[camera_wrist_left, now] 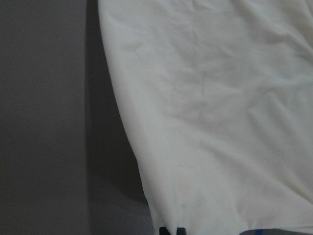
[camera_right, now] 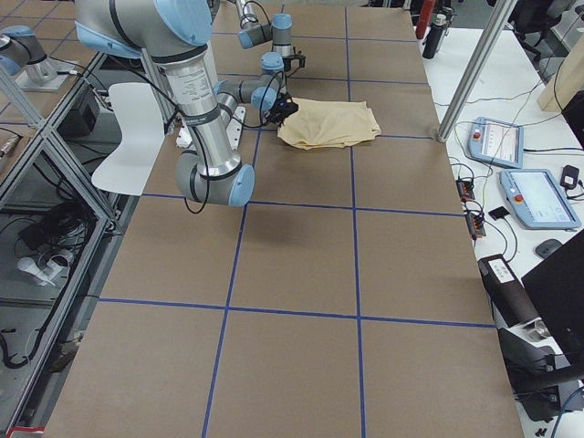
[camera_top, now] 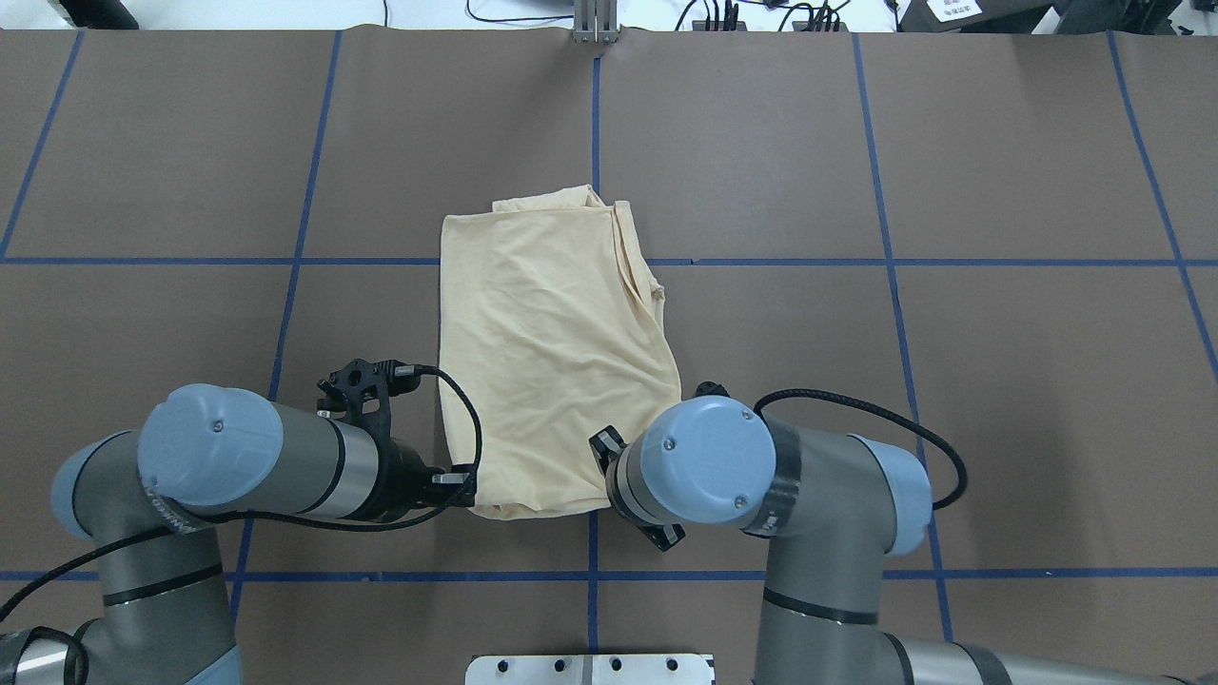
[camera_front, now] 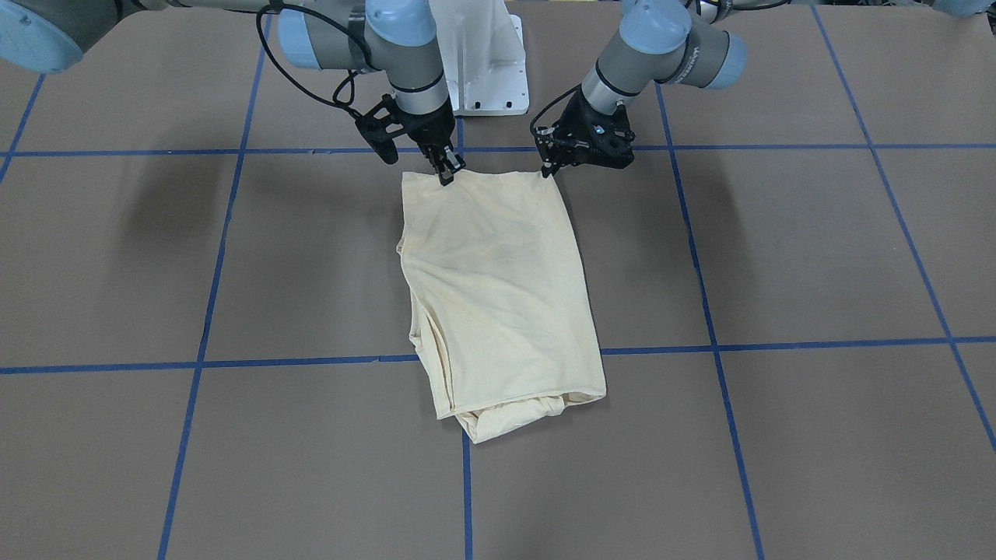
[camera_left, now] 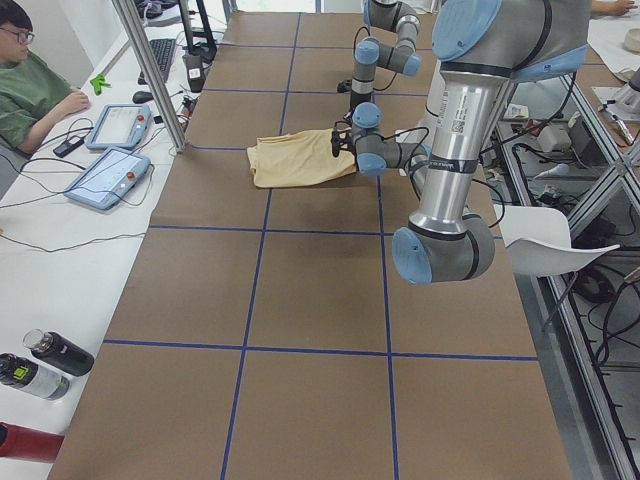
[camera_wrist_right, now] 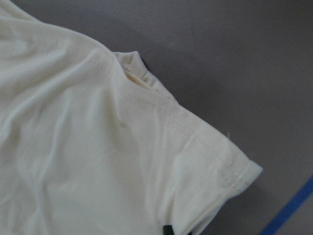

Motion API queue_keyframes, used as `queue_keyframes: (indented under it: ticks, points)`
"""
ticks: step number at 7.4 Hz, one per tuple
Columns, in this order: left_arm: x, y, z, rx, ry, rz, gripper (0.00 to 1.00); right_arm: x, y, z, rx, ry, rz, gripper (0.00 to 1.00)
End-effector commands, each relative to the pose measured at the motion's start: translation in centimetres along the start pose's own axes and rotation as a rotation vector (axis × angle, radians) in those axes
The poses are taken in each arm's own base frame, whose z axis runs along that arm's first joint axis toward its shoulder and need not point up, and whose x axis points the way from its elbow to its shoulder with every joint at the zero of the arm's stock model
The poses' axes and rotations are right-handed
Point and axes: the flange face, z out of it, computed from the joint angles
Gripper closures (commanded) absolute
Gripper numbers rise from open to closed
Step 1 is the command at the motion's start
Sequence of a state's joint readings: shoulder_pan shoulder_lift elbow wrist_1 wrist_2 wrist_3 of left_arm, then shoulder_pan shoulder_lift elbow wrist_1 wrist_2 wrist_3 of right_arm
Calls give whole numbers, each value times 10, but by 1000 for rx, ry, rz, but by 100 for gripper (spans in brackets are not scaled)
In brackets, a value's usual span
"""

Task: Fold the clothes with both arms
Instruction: 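Lift the near edge with both grippers and fold it away from the robot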

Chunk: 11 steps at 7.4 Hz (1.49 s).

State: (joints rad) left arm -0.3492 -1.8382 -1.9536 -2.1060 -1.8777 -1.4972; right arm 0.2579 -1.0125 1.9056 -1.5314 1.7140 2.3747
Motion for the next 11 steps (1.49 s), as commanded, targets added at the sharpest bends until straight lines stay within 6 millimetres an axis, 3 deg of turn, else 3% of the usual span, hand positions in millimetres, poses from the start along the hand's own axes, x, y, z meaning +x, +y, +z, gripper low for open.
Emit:
queue_keyframes:
  ticks: [1, 2, 3, 5, 6, 8, 10, 11]
  points:
    - [27, 47, -39, -71, 78, -10, 100, 45, 25, -72, -18, 24, -22, 100]
    - [40, 62, -78, -100, 70, -10, 100, 53, 25, -100, -21, 28, -9, 100]
    - [51, 73, -103, -162, 51, -15, 100, 49, 18, -110, -6, 25, 0, 100]
    - [51, 62, -94, -155, 19, -22, 100, 29, 5, -96, 61, -4, -6, 100]
    - [57, 40, -84, -119, 10, -38, 100, 10, 4, -87, 121, -49, -41, 100]
    - [64, -12, -47, -48, -40, -81, 100, -41, -7, -39, 182, -80, -63, 100]
    - [37, -77, -40, 50, -110, -30, 100, -84, -32, -13, 225, -118, -106, 100]
    - [41, -104, -32, 130, -137, -16, 100, -102, -37, -2, 238, -127, -108, 100]
